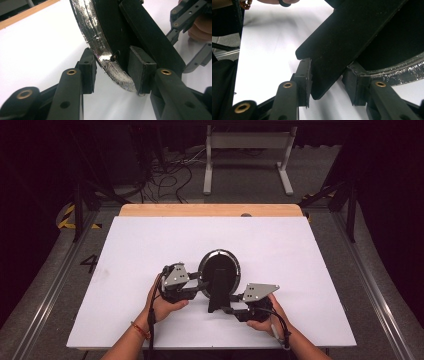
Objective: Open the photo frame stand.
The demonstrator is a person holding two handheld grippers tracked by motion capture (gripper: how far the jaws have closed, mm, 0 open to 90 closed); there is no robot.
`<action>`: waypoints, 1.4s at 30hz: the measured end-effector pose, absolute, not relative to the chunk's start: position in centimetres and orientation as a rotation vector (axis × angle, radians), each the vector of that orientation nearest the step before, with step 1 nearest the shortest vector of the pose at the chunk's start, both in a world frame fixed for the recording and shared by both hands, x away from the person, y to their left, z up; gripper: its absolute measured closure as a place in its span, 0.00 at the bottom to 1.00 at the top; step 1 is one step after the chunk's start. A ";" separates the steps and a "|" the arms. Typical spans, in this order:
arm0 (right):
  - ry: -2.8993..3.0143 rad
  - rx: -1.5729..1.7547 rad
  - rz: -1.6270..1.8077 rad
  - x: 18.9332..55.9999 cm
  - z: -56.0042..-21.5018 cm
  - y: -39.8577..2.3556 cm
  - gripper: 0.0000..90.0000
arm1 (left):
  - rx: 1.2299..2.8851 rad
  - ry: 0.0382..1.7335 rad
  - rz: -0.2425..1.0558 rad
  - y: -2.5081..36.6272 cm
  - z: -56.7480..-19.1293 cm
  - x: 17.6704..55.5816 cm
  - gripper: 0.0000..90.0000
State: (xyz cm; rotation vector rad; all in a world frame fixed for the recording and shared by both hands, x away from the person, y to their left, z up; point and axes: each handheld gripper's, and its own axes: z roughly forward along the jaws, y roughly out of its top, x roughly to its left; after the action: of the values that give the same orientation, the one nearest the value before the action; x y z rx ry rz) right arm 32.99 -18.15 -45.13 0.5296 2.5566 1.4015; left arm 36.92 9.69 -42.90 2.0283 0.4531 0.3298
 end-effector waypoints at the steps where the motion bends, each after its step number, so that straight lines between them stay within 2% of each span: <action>1: 2.557 0.529 1.399 33.0 -45.1 -18.2 0.67 | 2.026 0.443 0.328 9.7 -42.9 36.9 0.67; 5: 2.546 0.555 1.428 33.2 -45.1 -18.2 0.59 | 2.016 0.424 0.322 9.7 -42.7 36.7 0.69; 10: 2.540 0.598 1.452 33.6 -45.0 -18.1 0.57 | 2.013 0.421 0.330 9.8 -42.8 36.5 0.69; 11: 2.536 0.607 1.459 33.7 -45.0 -18.1 0.59 | 2.019 0.421 0.335 9.8 -42.8 36.4 0.69; 15: 2.541 0.636 1.452 33.7 -44.8 -17.9 0.75 | 2.026 0.400 0.366 9.8 -42.8 36.1 0.70; 19: 2.547 0.657 1.422 33.6 -44.9 -17.8 0.84 | 2.028 0.386 0.383 9.6 -42.7 35.5 0.70; 21: 2.556 0.654 1.419 33.6 -45.0 -17.9 0.85 | 2.030 0.381 0.391 9.5 -42.7 35.4 0.69; 24: 2.554 0.653 1.416 33.5 -44.9 -17.8 0.86 | 2.036 0.378 0.378 9.4 -42.9 35.5 0.64; 27: 2.558 0.643 1.424 33.4 -44.9 -17.8 0.86 | 2.045 0.391 0.358 9.3 -43.1 35.7 0.49; 31: 2.562 0.639 1.424 33.4 -44.9 -17.9 0.87 | 2.053 0.423 0.321 9.1 -43.8 36.3 0.44; 33: 2.564 0.637 1.424 33.4 -45.0 -17.9 0.87 | 2.072 0.417 0.311 9.0 -44.0 36.5 0.46; 37: 2.574 0.627 1.431 33.4 -44.9 -17.9 0.87 | 2.085 0.375 0.303 8.8 -44.1 36.3 0.64; 42: 2.577 0.620 1.425 33.4 -44.9 -17.9 0.87 | 2.091 0.378 0.301 8.7 -44.0 36.3 0.66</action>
State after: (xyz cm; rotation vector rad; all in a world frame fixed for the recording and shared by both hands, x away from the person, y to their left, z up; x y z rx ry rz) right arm 33.37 -17.91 -44.90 0.6195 2.5768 1.4252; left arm 36.34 8.73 -44.01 2.0911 0.3779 0.3010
